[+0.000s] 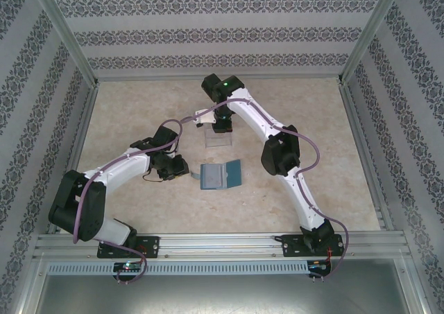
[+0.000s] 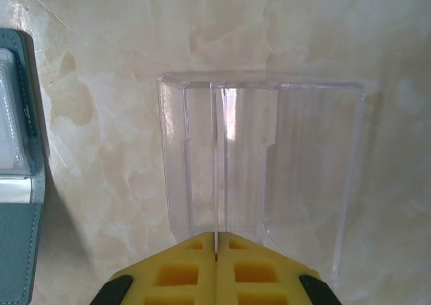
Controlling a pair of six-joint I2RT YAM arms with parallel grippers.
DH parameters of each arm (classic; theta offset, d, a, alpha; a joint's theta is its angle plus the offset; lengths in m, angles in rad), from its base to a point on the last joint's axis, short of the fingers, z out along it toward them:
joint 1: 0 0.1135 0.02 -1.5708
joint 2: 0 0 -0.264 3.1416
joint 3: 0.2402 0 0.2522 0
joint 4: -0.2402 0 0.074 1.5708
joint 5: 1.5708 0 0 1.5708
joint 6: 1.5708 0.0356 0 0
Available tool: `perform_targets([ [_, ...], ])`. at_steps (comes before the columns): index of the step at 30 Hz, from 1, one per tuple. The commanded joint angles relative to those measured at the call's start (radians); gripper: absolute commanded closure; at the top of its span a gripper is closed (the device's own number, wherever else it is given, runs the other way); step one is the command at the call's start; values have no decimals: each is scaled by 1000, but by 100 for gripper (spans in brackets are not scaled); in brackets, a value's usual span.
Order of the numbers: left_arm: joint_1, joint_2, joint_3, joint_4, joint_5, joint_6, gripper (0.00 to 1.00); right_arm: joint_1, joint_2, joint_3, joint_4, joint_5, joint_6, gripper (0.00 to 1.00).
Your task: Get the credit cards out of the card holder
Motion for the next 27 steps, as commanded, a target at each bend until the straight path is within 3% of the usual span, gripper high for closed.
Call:
perform_targets([
  [1,10,-16,-11,-29,-18,-11,77,4,14,20,-51,-7,-10,100],
  [27,11,-38,-32,-23,-20,-12,77,17,63,25,-150,-75,46,100],
])
